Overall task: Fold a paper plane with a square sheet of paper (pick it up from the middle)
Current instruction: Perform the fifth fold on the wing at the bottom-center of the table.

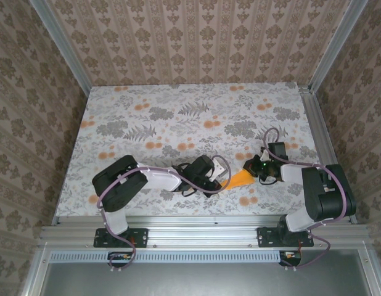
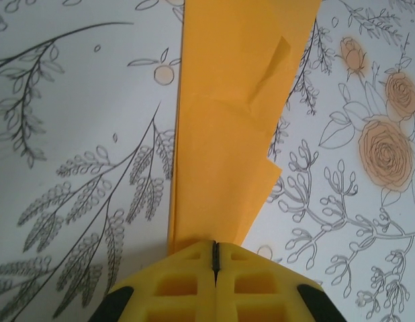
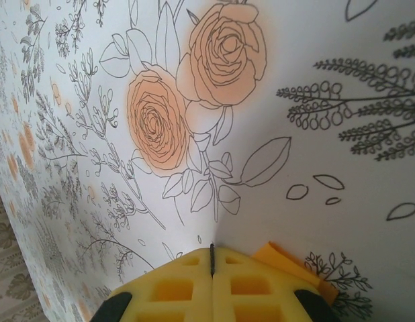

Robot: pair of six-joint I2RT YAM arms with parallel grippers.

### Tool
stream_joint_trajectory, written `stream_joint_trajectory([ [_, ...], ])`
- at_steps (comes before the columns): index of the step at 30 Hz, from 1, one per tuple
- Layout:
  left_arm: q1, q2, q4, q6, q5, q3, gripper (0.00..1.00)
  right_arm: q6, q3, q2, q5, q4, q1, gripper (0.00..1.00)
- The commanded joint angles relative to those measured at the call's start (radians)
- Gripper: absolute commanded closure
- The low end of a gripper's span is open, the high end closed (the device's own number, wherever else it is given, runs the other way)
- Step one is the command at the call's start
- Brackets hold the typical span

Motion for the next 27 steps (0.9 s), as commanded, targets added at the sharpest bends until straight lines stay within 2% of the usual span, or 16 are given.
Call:
stream_joint_trajectory([
  [1, 0.007, 0.032, -0.367, -0.017, -0.051, -0.109, 1.0, -0.005, 0.008, 0.033, 0.06, 0.034, -0.021, 0.93],
  [13, 0.004, -0.034, -0.365, -0.052, -0.027, -0.1, 1.0, -0.017, 0.018, 0.024, 0.01, 0.039, -0.021, 0.93],
  [18, -0.01, -0.047, -0.384, -0.048, -0.017, -0.043, 1.0, -0.077, 0.056, -0.064, 0.025, -0.079, -0.024, 0.9],
  [21, -0.015, -0.076, -0.392, -0.052, -0.009, -0.022, 0.94, -0.092, 0.07, -0.107, 0.002, -0.125, -0.029, 0.85],
  [27, -0.016, -0.156, -0.424, -0.052, 0.005, 0.062, 0.73, -0.099, 0.075, -0.206, -0.058, -0.241, -0.013, 0.75],
])
